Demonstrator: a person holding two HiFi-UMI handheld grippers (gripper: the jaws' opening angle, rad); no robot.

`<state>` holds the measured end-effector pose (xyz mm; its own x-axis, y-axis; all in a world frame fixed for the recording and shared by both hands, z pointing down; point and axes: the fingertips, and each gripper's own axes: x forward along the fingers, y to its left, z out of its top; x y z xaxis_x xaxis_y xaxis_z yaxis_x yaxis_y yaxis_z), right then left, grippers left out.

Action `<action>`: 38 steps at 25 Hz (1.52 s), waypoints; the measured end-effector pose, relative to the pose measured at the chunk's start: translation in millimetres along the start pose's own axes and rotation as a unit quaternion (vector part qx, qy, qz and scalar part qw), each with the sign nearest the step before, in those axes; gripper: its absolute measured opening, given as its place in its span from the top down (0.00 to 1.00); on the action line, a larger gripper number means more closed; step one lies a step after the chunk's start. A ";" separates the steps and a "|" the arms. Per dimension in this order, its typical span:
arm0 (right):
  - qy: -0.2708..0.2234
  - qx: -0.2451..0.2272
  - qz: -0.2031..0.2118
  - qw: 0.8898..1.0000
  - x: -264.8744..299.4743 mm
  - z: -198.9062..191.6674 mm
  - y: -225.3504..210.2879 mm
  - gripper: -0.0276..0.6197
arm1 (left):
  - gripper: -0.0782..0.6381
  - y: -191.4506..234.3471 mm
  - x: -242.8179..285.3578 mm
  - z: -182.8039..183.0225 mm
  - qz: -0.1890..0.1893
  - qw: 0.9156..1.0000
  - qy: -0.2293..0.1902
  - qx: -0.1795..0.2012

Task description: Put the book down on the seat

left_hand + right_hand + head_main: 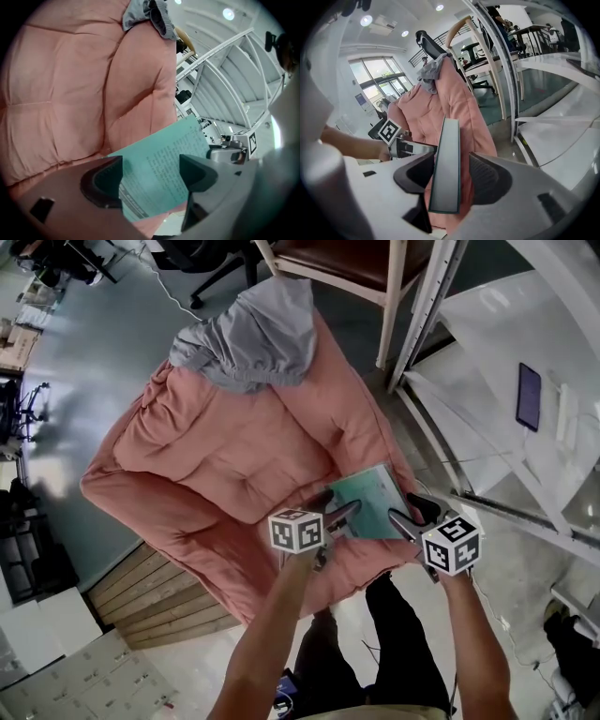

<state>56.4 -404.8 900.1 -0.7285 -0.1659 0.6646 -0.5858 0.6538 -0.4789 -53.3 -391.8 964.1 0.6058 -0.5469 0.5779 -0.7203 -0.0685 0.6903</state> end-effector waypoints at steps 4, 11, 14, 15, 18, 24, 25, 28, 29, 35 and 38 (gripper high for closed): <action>-0.011 -0.004 -0.006 1.000 -14.9 13.3 7.4 0.62 | 0.37 -12.0 -18.2 10.7 -0.008 1.000 -0.009 0.007; -0.038 -0.016 -0.026 0.999 -51.0 47.1 33.8 0.64 | 0.54 -57.6 -74.1 39.1 -0.037 0.997 -0.038 0.055; -0.058 -0.025 -0.028 0.998 -69.3 65.4 58.8 0.68 | 0.63 -87.1 -109.8 51.1 -0.057 0.994 -0.053 0.082; -0.066 -0.029 -0.028 0.997 -75.8 71.9 67.9 0.70 | 0.66 -97.4 -121.9 55.3 -0.063 0.992 -0.059 0.091; -0.086 -0.047 -0.025 0.995 -95.7 90.1 97.3 0.80 | 0.76 -129.4 -159.5 70.5 -0.080 0.987 -0.080 0.115; -0.129 -0.089 -0.019 0.987 -141.6 130.7 161.1 0.98 | 0.86 -197.2 -234.3 105.0 -0.105 0.972 -0.117 0.177; -0.134 -0.095 -0.016 0.986 -149.8 135.8 172.9 0.98 | 0.86 -209.0 -247.1 109.4 -0.108 0.969 -0.124 0.187; -0.145 -0.117 -0.008 0.983 -175.4 148.5 210.9 0.98 | 0.87 -244.4 -287.5 118.1 -0.113 0.959 -0.137 0.221; -0.148 -0.125 -0.006 0.981 -184.2 152.6 224.0 0.98 | 0.87 -255.9 -301.4 120.1 -0.115 0.956 -0.141 0.232; -0.169 -0.177 0.005 0.969 -240.0 173.6 300.0 0.98 | 0.87 -318.3 -379.5 123.6 -0.131 0.934 -0.171 0.287; -0.184 -0.201 0.007 0.962 -269.5 182.2 337.2 0.98 | 0.87 -345.9 -418.4 120.8 -0.137 0.922 -0.184 0.311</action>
<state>-9.5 -274.1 455.1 -0.8549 -0.3566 0.3768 -0.4444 0.8781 -0.1772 -98.5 -240.1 430.9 0.7214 -0.6756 0.1526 -0.6803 -0.6498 0.3392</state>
